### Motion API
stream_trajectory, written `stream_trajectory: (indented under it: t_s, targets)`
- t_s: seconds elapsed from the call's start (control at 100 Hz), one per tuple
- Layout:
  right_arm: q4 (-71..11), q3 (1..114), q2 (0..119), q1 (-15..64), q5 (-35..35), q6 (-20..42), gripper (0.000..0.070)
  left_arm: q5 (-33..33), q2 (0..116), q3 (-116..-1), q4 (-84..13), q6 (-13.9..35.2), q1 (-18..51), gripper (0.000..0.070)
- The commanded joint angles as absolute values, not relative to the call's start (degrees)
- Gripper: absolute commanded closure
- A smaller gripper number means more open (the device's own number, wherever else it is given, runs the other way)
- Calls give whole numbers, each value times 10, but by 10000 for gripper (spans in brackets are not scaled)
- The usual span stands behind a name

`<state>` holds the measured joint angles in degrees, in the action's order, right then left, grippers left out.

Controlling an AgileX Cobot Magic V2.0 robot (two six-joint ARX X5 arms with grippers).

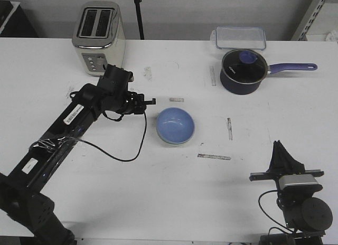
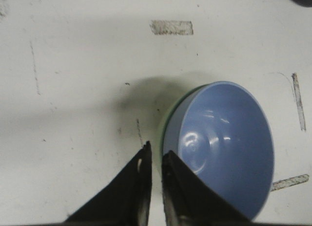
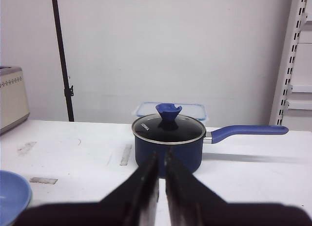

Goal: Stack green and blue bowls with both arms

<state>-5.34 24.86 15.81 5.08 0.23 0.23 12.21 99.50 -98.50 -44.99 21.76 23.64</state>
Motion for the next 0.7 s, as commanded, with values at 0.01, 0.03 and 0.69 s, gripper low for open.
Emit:
stream_trajectory:
  t_s: [0.01,0.03,0.69]
  targets:
    - [-47,251,157,52,2,6,685,121,980,-962,-409,178,235,699]
    - [-47,251,157,52,2,6,685,122,973,-951,-397,172,234,699]
    - [-47,251,157,52,2,6,685,116,607,-460,58,-11,103,699]
